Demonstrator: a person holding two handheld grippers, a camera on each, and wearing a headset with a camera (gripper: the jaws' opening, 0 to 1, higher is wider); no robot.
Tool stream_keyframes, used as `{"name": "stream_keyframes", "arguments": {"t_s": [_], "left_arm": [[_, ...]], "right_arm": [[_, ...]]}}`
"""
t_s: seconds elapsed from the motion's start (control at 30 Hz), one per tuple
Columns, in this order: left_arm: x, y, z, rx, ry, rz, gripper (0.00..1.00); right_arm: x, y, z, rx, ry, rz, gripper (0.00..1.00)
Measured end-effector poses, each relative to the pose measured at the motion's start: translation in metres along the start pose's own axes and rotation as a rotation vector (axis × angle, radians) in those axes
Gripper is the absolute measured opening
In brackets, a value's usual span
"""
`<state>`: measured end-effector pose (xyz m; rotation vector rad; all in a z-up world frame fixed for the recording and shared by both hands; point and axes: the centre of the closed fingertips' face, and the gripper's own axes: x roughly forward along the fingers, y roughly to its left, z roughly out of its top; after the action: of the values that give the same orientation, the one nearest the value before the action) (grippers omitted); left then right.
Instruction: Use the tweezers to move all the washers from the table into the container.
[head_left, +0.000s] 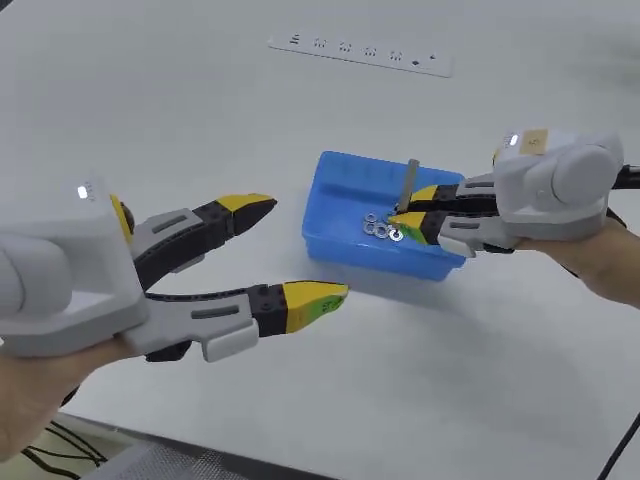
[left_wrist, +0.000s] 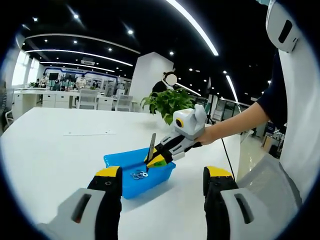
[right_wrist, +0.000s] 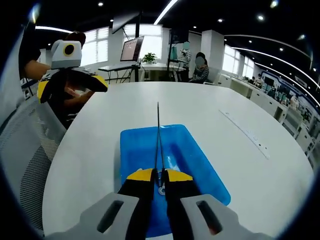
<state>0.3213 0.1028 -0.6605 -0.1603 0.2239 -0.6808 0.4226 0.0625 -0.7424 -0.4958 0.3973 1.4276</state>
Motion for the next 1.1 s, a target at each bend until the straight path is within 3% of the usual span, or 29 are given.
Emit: {"name": "stream_keyframes", "arguments": {"t_s": [0.2, 0.3, 0.4, 0.47, 0.53, 0.63, 0.73, 0.8, 0.97, 1.1], "left_arm": [[0.019, 0.004, 0.011, 0.025, -0.006, -0.034, 0.68], [0.035, 0.009, 0.025, 0.061, -0.014, -0.065, 0.64], [0.051, 0.013, 0.033, 0.073, -0.010, -0.096, 0.52], [0.060, 0.016, 0.035, 0.115, 0.014, -0.113, 0.44], [0.068, 0.013, 0.035, 0.134, 0.044, -0.154, 0.40], [0.072, 0.000, 0.044, 0.134, 0.033, -0.238, 0.28], [0.074, -0.003, 0.029, 0.223, 0.125, -0.284, 0.26], [0.075, -0.004, 0.022, 0.236, 0.156, -0.303, 0.24], [0.075, -0.005, 0.024, 0.245, 0.150, -0.320, 0.21], [0.075, -0.003, 0.023, 0.295, 0.166, -0.325, 0.13]], "right_arm": [[-0.004, 0.005, 0.016, -0.030, -0.028, 0.012, 0.08], [-0.005, 0.011, 0.021, -0.051, -0.034, 0.018, 0.08], [-0.005, 0.018, 0.024, -0.071, -0.033, 0.030, 0.08], [-0.006, 0.022, 0.025, -0.090, -0.027, 0.038, 0.08], [-0.006, 0.025, 0.025, -0.102, -0.025, 0.043, 0.08], [-0.007, 0.027, 0.027, -0.114, -0.022, 0.051, 0.08], [-0.007, 0.029, 0.029, -0.121, -0.025, 0.057, 0.08], [-0.006, 0.031, 0.031, -0.125, -0.028, 0.062, 0.08], [-0.004, 0.037, 0.034, -0.148, -0.023, 0.081, 0.08], [-0.003, 0.041, 0.035, -0.164, -0.016, 0.093, 0.08]]}}
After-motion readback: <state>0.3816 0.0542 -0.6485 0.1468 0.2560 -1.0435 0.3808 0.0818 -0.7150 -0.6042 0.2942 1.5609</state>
